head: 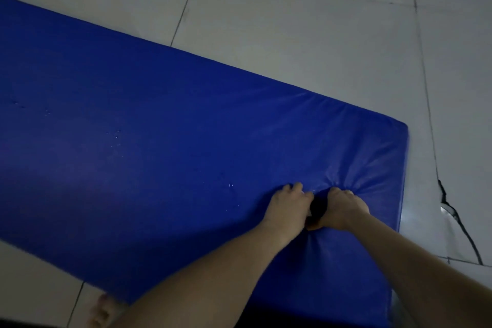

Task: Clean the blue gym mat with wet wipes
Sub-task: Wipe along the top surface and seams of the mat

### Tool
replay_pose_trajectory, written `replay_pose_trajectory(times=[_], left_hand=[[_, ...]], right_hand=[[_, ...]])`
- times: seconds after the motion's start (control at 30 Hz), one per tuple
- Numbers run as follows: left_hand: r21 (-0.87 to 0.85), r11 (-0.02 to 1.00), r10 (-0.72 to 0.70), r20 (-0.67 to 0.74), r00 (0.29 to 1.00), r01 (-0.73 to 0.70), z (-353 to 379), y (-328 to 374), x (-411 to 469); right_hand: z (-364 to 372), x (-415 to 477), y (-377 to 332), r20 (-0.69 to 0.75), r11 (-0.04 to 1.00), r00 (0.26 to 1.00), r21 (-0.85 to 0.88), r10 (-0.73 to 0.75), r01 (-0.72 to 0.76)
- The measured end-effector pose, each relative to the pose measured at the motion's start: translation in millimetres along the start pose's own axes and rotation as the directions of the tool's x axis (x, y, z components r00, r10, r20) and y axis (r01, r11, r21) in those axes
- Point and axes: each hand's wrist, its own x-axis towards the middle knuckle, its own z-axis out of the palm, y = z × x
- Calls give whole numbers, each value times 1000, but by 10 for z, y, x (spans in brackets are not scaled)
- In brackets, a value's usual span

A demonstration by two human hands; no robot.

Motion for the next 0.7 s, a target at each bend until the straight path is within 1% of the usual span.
replay_pose_trajectory(times=[0.03, 0.1, 0.17, 0.2, 0.27, 0.37, 0.43, 0.53, 0.57, 0.6, 0.7], left_hand=[[20, 1000, -15, -23, 1000, 15, -54, -124, -15], [52, 995, -87, -67, 994, 91, -176, -439, -66], [100, 973, -197, -129, 972, 210, -344, -802, -105], [102, 954, -262, -175, 949, 282, -445, -977, -116], [51, 904, -398, -261, 880, 424, -643, -1294, -103], [-37, 788, -592, -316, 741, 614, -870, -1692, -127], [-85, 719, -675, -323, 663, 690, -949, -1861, -163], [-182, 649, -753, -293, 590, 738, -946, -1905, -149], [-201, 641, -762, -290, 580, 741, -923, -1851, -140], [-208, 652, -753, -289, 591, 729, -893, -1772, -135], [-211, 765, -643, -283, 712, 608, -722, -1391, -143]], right_hand=[[-4, -3, 3, 2, 1000, 1000, -6, -5, 5], [-5, -15, 21, -2, 1000, 1000, -3, -19, 19], [7, -19, 46, -11, 1000, 1000, 12, -28, 29], [18, -20, 55, -14, 999, 999, 18, -29, 29], [33, -23, 71, -21, 999, 999, 19, -26, 26], [25, -18, 66, -29, 999, 999, 17, -26, 27], [26, -11, 65, -42, 999, 999, 21, -28, 29], [52, -11, 74, -55, 999, 998, 41, -22, 24], [58, -11, 77, -57, 999, 998, 45, -19, 22], [60, -10, 76, -57, 999, 998, 46, -18, 20], [56, -2, 65, -62, 999, 998, 44, -21, 23]])
